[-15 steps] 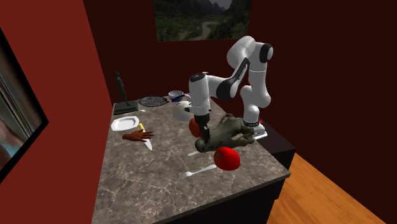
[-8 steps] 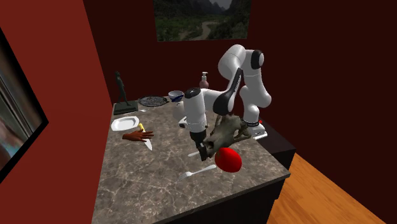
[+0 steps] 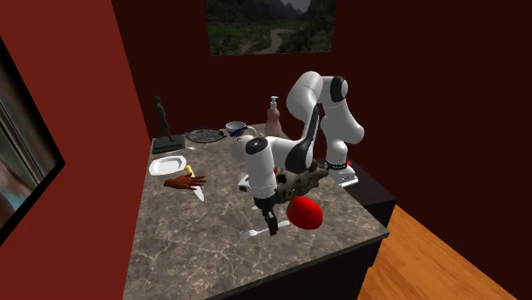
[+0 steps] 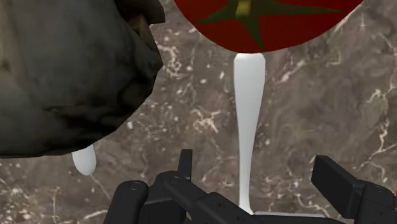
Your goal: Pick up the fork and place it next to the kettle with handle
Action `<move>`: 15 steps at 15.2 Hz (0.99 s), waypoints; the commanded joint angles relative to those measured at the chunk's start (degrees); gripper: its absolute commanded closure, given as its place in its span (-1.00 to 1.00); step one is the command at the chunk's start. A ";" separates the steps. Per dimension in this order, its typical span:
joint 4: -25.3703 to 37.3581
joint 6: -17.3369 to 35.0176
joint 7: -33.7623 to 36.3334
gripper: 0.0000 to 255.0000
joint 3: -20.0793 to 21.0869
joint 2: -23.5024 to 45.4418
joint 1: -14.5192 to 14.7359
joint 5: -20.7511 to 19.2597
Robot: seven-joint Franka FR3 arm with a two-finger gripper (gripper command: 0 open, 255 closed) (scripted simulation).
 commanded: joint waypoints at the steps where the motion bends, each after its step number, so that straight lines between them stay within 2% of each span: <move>1: -0.89 1.40 0.12 -1.00 -0.13 0.54 0.06 -0.24; 11: -1.51 2.43 0.24 -1.00 -0.23 0.97 0.13 -0.43; 12: -1.51 2.44 0.24 1.00 -0.23 0.97 0.13 -0.43; 15: -1.52 2.44 0.24 1.00 -0.23 0.96 0.13 -0.43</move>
